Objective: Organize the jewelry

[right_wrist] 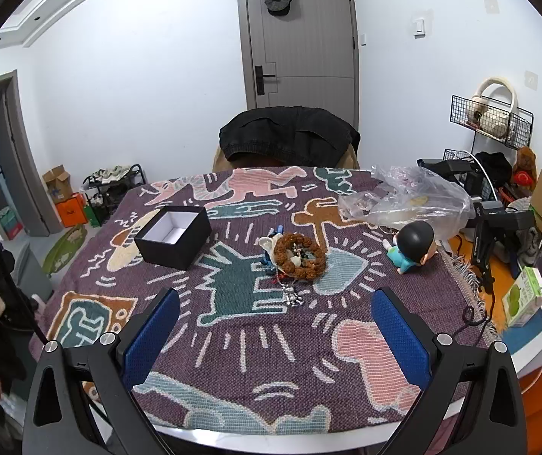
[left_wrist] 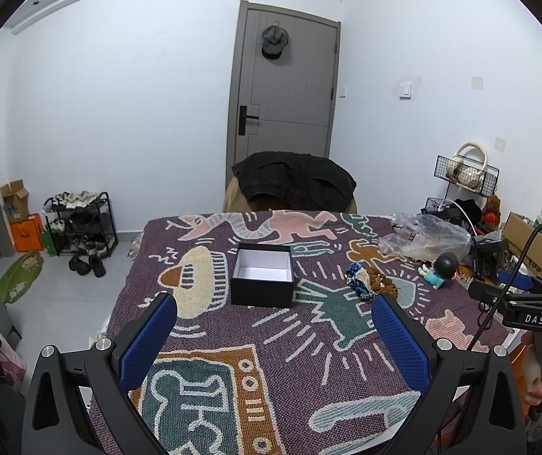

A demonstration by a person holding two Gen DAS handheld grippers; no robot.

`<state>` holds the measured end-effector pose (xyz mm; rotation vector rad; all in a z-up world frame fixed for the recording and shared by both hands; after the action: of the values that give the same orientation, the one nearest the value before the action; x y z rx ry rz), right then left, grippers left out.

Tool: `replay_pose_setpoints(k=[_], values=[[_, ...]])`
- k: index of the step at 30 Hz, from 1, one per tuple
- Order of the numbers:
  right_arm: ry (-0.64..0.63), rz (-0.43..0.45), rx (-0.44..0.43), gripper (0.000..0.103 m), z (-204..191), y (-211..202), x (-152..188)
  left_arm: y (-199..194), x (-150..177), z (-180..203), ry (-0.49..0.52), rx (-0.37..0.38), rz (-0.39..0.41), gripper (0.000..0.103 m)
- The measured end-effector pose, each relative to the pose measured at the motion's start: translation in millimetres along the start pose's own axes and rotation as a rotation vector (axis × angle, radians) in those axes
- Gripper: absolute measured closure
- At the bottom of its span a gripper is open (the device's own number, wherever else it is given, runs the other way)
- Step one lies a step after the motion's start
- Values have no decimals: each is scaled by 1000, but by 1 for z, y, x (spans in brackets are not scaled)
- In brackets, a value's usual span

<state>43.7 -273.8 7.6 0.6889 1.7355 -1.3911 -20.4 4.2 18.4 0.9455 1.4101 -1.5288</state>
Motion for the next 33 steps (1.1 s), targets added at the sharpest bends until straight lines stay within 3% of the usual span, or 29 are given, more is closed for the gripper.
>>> replay_pose_setpoints(k=[15, 27, 30, 33], values=[[39, -5, 11, 1, 16, 11, -4, 14, -1, 3, 0, 35, -29, 1], [171, -22, 20, 2, 61, 45, -13, 67, -3, 31, 6, 154, -61, 1], [212, -40, 15, 4, 73, 58, -10, 85, -3, 39, 2, 185, -86, 6], [253, -79, -1, 15, 83, 75, -5, 105, 0, 45, -9, 214, -120, 14]])
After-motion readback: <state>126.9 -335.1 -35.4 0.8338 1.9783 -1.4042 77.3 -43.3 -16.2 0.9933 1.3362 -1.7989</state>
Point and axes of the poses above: each gripper's, at about its wrist camera, not at the fingertips, and y roughly the way its jaws point, z to its right, x to its underside, the point moved 1 cm from there along y, roughly the way its jaws point, and after that the axes turned 4 degrees about z, right-handed, at the moved point
